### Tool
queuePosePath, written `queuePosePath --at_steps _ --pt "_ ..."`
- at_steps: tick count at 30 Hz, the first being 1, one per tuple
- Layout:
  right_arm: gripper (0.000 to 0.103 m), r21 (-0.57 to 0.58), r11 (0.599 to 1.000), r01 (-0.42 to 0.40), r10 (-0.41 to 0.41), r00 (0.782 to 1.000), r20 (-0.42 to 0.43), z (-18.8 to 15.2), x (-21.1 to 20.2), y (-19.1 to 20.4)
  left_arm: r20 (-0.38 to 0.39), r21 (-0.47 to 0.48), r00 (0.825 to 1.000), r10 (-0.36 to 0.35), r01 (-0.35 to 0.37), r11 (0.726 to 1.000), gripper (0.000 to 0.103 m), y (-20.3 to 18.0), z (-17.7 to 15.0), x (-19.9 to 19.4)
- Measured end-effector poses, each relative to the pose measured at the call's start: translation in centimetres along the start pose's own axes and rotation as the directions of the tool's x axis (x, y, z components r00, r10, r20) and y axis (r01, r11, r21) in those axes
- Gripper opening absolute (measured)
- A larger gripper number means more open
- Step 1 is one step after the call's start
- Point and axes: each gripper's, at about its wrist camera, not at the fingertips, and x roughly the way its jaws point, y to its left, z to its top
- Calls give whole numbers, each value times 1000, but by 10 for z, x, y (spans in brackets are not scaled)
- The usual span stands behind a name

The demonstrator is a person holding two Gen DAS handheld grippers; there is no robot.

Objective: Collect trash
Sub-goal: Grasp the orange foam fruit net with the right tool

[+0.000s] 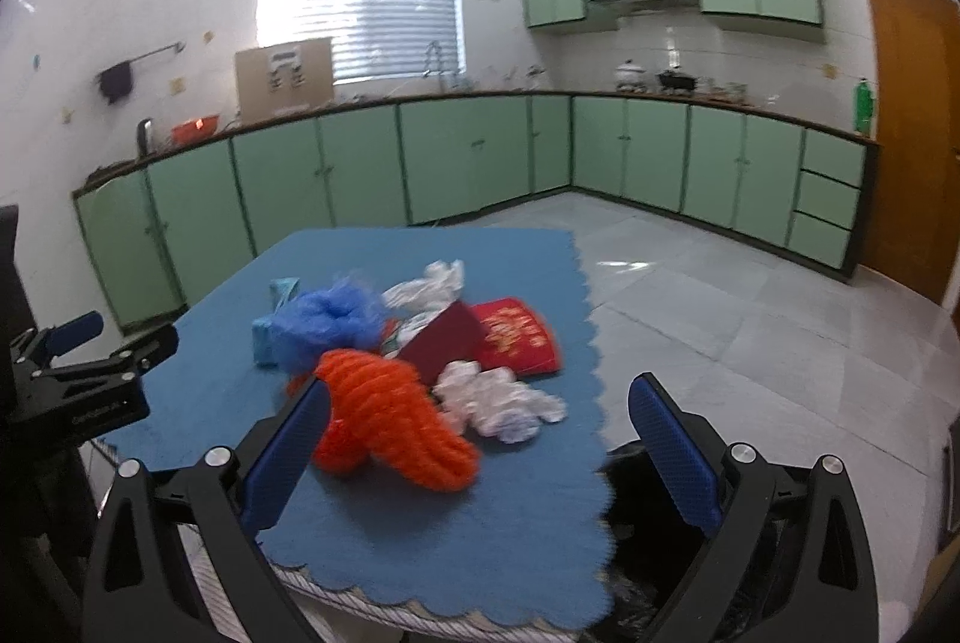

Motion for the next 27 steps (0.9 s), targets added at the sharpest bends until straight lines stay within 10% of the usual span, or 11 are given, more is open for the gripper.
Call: queuePosePath --at_steps 7,20,27 --pt "83 -36 999 -30 28 997 -74 -11 38 19 -30 -28 1000 2 -3 1000 98 12 -5 18" --pt "21 -45 991 -126 117 979 -168 -24 60 26 -49 -20 999 -16 15 1000 98 2 -6 34" --pt "17 -18 983 -182 178 975 -131 -16 44 22 -48 2 999 -22 22 1000 98 -6 -8 32"
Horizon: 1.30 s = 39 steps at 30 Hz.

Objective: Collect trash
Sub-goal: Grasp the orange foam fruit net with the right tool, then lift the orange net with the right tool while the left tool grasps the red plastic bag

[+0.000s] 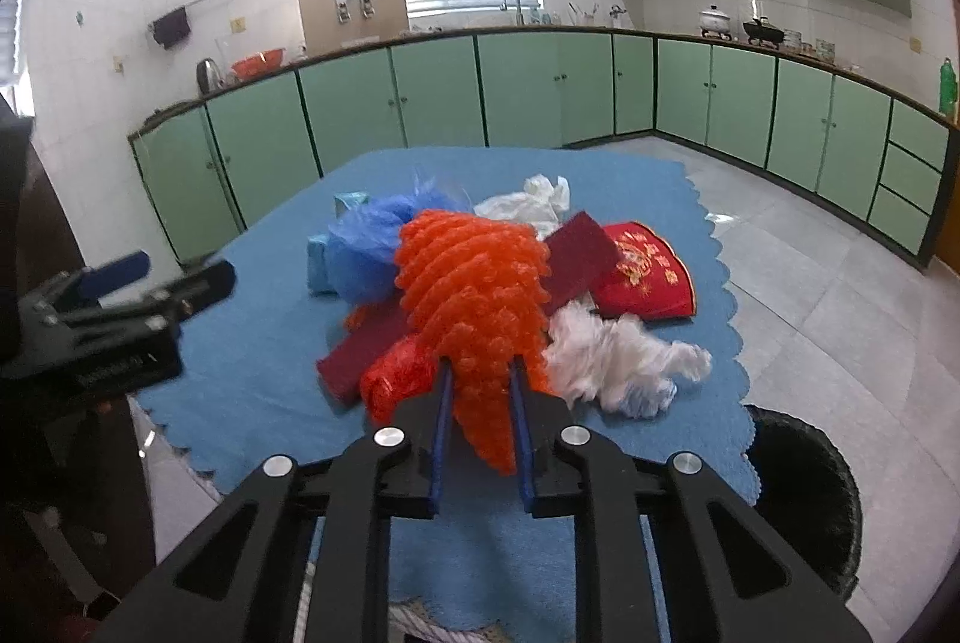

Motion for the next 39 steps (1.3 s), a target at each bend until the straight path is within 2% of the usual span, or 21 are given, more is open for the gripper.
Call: queuePosePath --at_steps 7,14,20,22,25,30,32,35,37,38,39 --pt "17 62 997 -43 41 999 32 4 -22 -10 9 25 999 -33 33 999 98 -15 -1 -7" --pt "17 147 988 -53 46 998 50 3 -44 -33 5 52 994 -105 105 993 98 -44 -6 -8" --pt "17 155 986 60 -68 996 49 -6 -56 -51 -13 84 989 -146 147 986 90 -69 -11 0" --pt "17 165 983 84 -93 994 48 -10 -59 -57 -32 84 987 -155 157 984 82 -76 -12 8" --pt "17 174 976 132 -142 989 44 -13 -60 -68 -58 84 985 -161 166 983 82 -84 -14 17" --pt "17 195 967 164 -173 984 32 -17 -57 -78 -89 95 983 -164 172 981 81 -95 -19 29" --pt "17 197 966 169 -178 984 26 -18 -54 -80 -102 93 982 -162 171 981 78 -97 -20 34" --pt "17 190 966 175 -182 983 18 -20 -49 -81 -132 85 977 -170 182 980 59 -100 -22 42" --pt "17 191 966 174 -180 984 12 -21 -47 -81 -155 68 967 -201 214 975 33 -100 -24 46" --pt "17 192 966 175 -180 984 10 -20 -46 -81 -162 59 963 -216 228 972 27 -99 -25 48" --pt "17 193 965 176 -181 984 7 -21 -45 -81 -159 53 961 -226 237 970 27 -99 -25 47"
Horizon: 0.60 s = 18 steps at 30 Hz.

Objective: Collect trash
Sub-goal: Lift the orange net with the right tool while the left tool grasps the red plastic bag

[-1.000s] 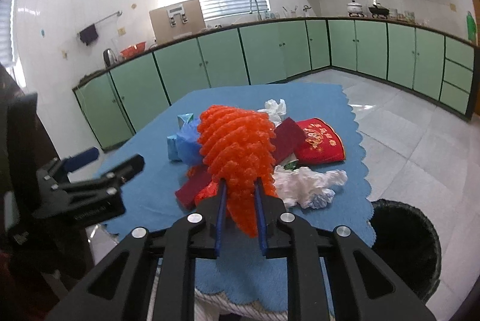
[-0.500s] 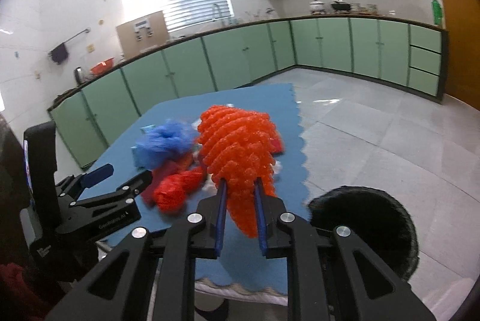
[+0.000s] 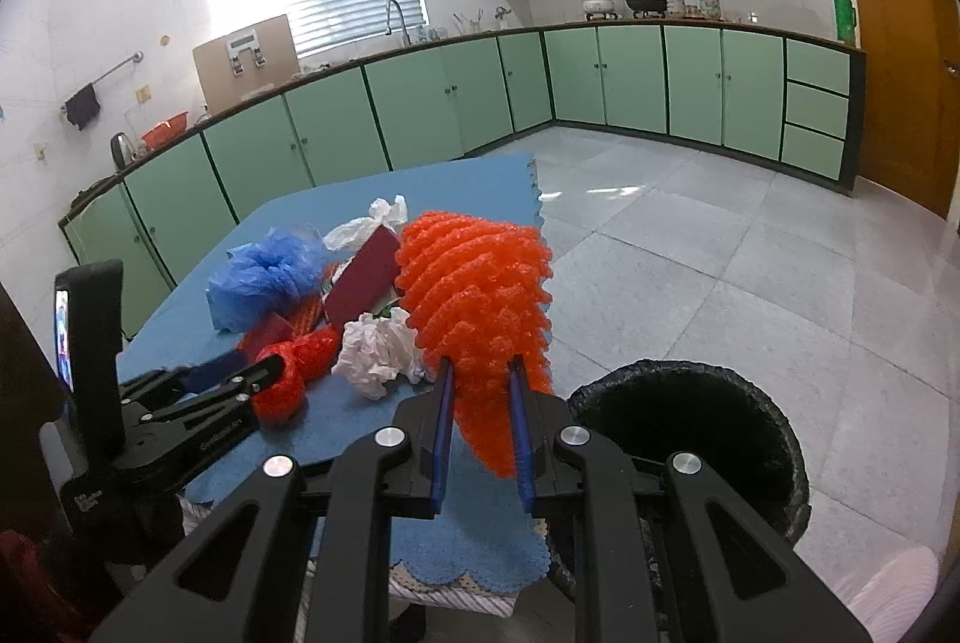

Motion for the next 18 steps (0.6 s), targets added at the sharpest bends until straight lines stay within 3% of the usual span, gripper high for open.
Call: queuePosePath --at_steps 3,5,12,18 --pt "18 9 1000 2 -2 1000 -4 1 1 -2 23 19 1000 7 -7 1000 19 -1 0 -5" --pt "18 10 1000 3 -3 1000 2 1 -1 -3 38 16 999 1 -2 1000 3 0 1 -11" --pt "18 20 1000 8 -9 999 32 3 -10 -9 110 -7 993 -47 48 999 3 1 11 -46" --pt "18 43 998 50 -53 997 60 8 -21 -28 168 27 980 -109 106 994 3 -14 26 -69"
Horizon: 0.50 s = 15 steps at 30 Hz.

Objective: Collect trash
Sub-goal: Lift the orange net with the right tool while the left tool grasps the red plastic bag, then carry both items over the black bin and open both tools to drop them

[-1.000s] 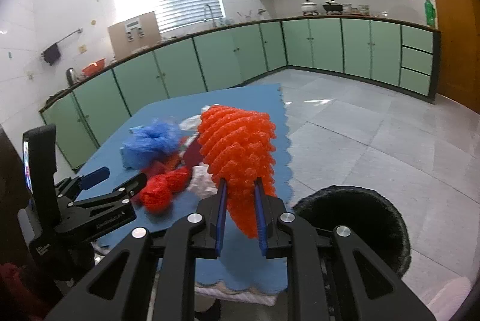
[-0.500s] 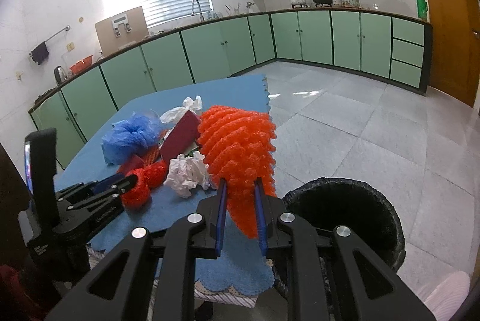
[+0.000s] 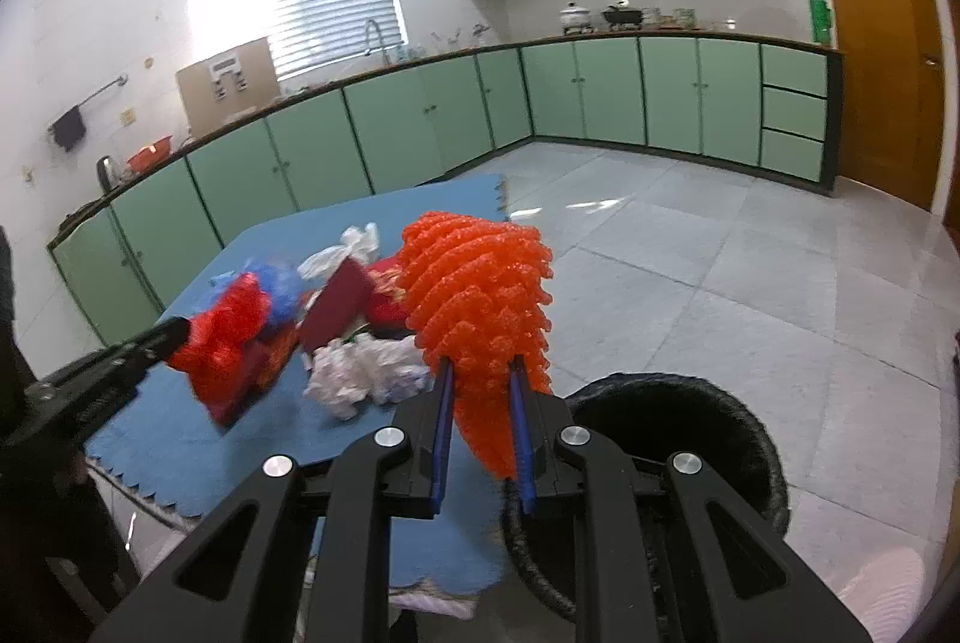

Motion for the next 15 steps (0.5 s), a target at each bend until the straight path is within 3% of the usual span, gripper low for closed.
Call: queuePosePath --at_steps 7,15 --pt "18 42 995 92 -93 996 15 3 -7 -44 -2 61 988 -155 155 986 3 -49 13 13" --pt "18 88 979 184 -185 983 -2 4 1 -92 -57 119 947 -317 322 939 3 -119 13 57"
